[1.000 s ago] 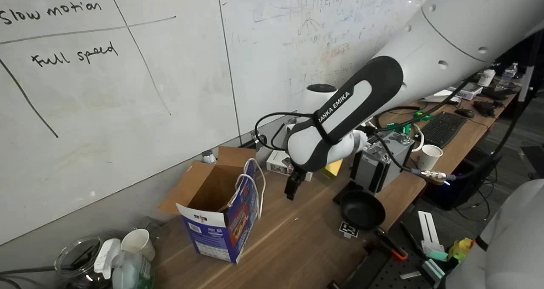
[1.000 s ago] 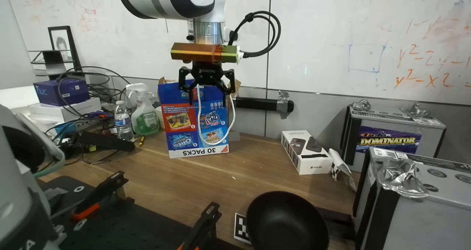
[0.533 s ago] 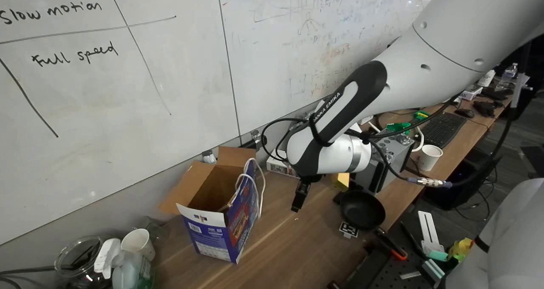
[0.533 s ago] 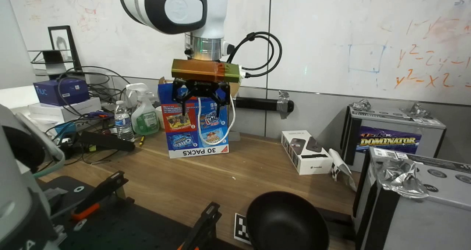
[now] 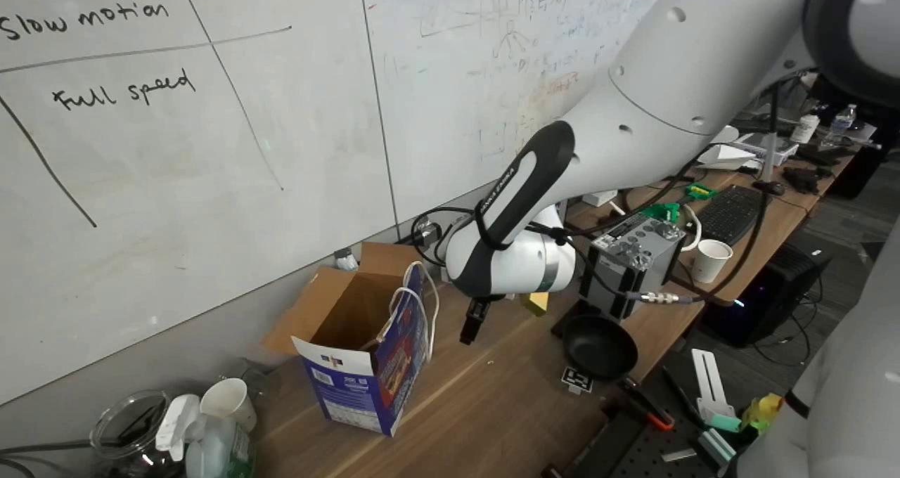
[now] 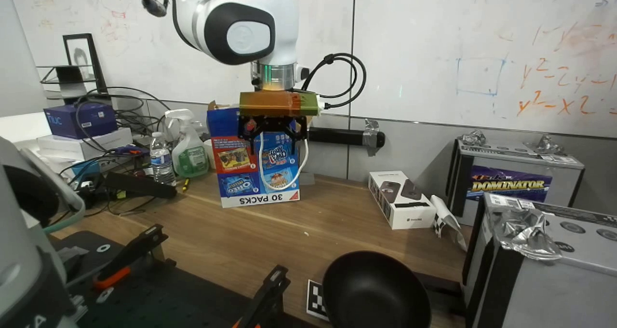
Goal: Pick the ropes and put them in the box
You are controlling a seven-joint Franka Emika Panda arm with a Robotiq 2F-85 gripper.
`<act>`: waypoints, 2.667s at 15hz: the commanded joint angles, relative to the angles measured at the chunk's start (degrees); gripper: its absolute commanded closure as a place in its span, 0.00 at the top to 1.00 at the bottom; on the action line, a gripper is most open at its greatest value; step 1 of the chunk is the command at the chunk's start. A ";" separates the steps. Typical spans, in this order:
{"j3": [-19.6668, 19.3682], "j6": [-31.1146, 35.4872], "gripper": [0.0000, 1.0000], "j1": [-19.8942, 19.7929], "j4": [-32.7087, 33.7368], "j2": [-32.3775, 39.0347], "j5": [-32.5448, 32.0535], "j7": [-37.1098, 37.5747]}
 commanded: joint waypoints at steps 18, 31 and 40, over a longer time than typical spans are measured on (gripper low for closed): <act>9.87 6.40 1.00 -2.59 12.11 10.83 18.22 -1.56; 21.57 9.44 1.00 -9.16 7.90 4.17 42.66 -18.79; 21.40 10.46 1.00 -9.16 10.02 5.49 49.28 -26.63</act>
